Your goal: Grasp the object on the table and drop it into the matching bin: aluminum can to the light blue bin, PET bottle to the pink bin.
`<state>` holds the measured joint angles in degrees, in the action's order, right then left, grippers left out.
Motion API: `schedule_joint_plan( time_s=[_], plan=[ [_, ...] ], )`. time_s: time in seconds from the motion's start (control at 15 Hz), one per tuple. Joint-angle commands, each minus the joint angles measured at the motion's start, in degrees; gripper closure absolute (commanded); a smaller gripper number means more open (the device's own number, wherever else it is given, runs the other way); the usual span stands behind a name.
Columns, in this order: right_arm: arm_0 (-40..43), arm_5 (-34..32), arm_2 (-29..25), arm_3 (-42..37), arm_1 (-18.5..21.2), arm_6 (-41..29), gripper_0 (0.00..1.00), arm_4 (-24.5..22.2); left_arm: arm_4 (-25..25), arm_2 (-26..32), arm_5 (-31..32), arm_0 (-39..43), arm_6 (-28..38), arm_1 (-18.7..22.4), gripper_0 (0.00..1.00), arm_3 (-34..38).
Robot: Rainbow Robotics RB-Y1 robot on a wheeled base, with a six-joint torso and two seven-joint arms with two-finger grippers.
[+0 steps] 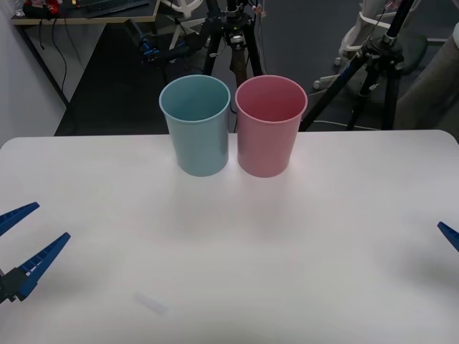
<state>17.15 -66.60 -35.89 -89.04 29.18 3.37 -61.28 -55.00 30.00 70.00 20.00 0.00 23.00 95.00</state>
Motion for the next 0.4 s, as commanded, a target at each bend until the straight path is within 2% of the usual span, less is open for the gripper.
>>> schedule_joint_plan(
  time_s=[0.07,0.4],
  plan=[
    [0.78,-1.08,-0.76,0.01,0.0,1.2,0.0,0.81,0.0,0.0,0.0,0.0,0.0,0.0,0.0,0.0],
    [1.57,-0.73,-0.76,0.01,0.0,1.2,0.0,1.25,0.0,0.0,0.0,0.0,0.0,0.0,0.0,0.0]
  ],
)
